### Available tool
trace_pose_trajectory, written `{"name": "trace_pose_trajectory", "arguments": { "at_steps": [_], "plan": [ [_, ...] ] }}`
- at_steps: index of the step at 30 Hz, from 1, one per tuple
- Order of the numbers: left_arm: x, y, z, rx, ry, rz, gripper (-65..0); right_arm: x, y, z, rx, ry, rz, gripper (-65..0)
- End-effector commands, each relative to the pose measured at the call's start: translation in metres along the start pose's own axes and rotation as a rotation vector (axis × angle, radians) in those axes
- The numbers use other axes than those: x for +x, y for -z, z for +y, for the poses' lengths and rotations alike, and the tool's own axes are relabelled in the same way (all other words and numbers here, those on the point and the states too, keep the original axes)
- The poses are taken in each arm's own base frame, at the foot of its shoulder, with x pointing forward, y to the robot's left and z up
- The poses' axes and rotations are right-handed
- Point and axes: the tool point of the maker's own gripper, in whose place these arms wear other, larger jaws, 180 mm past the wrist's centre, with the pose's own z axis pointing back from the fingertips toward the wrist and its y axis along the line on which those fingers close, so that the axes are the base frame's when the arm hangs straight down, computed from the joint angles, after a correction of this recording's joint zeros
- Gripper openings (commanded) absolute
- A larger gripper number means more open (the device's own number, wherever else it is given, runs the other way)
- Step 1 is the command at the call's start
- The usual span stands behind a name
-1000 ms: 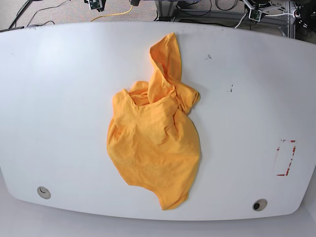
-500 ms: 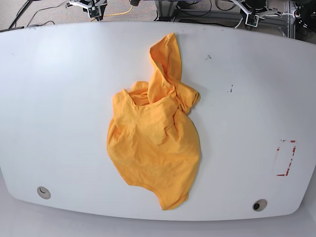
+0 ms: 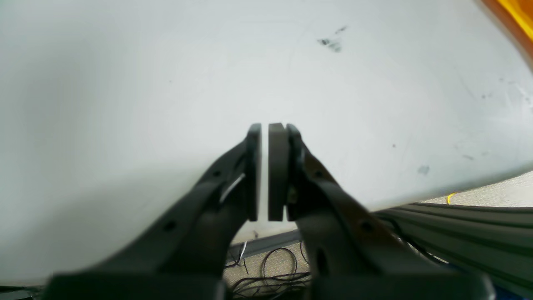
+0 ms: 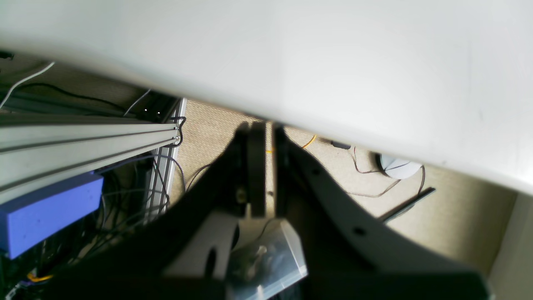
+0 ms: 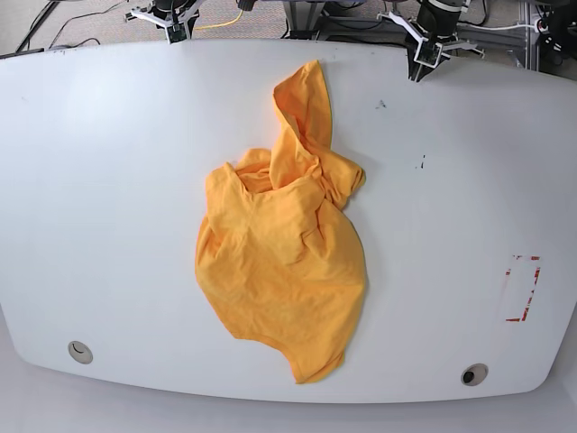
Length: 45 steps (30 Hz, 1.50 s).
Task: Layout the t-shirt on the table in an organized manner, then fold the t-shirt properly
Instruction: 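Lower both grippers from rest toward the table edge near the shirt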
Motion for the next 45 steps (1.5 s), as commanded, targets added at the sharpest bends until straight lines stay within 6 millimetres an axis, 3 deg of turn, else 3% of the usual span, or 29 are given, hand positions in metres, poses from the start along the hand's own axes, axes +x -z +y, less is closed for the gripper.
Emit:
{"name": "trace_pose_trajectory", "arguments": {
  "at_steps": [1,18,45],
  "plan": [
    [0.01,0.003,0.005,0.016,0.007,-0.035,-62.5,0.024,-0.003,-0.013,-0.033,-0.013,-0.091,-62.3],
    [0.012,0.005,0.006,0.018,0.007,-0.042,-62.5,0.025,-0.006,-0.015,-0.034,-0.022,-0.094,-62.3],
    [0.012,0.005,0.006,0.018,0.007,-0.042,-62.5,-0.025,-0.039,0.003,0.008,0.011,0.025,-64.8]
  ]
}}
